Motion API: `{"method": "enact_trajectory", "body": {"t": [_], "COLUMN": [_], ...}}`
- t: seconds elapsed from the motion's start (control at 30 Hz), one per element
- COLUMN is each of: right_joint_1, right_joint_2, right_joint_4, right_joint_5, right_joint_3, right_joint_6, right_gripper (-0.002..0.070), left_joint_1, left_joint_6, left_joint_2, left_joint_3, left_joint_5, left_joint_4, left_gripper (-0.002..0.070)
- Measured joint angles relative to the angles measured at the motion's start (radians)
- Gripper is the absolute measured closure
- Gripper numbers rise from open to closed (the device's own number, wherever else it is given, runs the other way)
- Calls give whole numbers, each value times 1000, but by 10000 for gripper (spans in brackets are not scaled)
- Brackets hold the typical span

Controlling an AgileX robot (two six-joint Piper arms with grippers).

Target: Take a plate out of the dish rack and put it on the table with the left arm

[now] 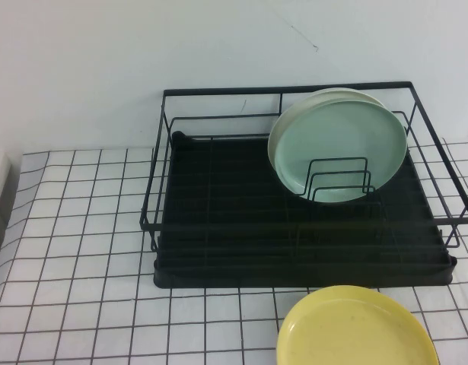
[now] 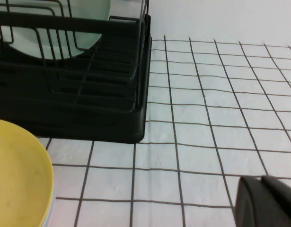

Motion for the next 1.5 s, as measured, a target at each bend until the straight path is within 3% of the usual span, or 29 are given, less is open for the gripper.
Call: {"method": "enact_trajectory", "body": {"t": [1.3, 1.5], "right_joint_1": [0, 0], "right_joint_2": [0, 0], "right_joint_4": [0, 0], "right_joint_5": [0, 0], "right_joint_3": [0, 0], "right_joint_6": [0, 0], "right_gripper": [678, 678], "left_joint_1": [0, 0], "left_joint_6": [2, 2], "left_joint_2": [0, 0], "left_joint_3": [0, 4], "left_joint_5": [0, -25], "left_joint_4": [-2, -91], "left_gripper": [678, 678]}}
